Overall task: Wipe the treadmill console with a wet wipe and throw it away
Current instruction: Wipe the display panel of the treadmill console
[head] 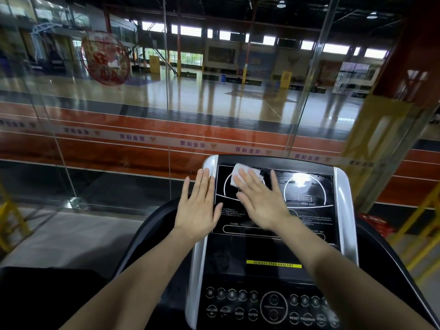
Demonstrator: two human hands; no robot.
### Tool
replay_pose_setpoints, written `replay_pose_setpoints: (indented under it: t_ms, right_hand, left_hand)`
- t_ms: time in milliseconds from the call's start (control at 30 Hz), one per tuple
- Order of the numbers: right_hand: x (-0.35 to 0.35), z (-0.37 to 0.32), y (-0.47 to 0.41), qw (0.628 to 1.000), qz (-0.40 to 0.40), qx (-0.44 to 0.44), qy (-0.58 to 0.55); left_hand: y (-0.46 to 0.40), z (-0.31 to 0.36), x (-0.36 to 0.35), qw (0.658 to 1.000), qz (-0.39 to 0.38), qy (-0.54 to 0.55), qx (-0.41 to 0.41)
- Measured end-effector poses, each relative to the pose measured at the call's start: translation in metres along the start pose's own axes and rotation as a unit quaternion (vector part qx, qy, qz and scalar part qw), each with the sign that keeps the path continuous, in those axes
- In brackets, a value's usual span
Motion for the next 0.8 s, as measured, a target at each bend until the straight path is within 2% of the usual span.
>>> replay_pose_setpoints:
  t_ms: [133,333,533,667,800]
  right_hand:
    - [-0.002,-0.002,0.006,1.0,0.007,-0.02,-0.012]
    - [-0.025,-0.018,0.052,1.0,-0.001,0.003,-0.025]
    - [-0.002,0.017,0.011,0.996,0.027,-0.076,-0.031]
    - [-0.029,-0.02,0.046,0.998,0.026,-0.052,-0.035]
    - [-0.023,-0.001,0.05,0.998,0.022,-0.052,-0.013]
  left_hand:
    - [-0.006,0.005,0.005,1.0,0.008,0.017,-0.019]
    - [-0.015,0.017,0.003,0.999,0.024,0.048,-0.011]
    - [-0.013,0.017,0.002,0.997,0.041,0.064,-0.01]
    - [-0.013,0.016,0.001,0.997,0.045,0.062,-0.003]
    - [-0.012,0.018,0.001,0.997,0.046,0.057,-0.007]
Point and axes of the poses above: each hand's wrist, its own y-axis away from the middle knuckle, its own x-axis out of the back of the hand, z = x × y, the point moved 7 cm from there along -y, towards the middle knuckle, and after that the axes turned 15 degrees about x, right-handed, at the moved point
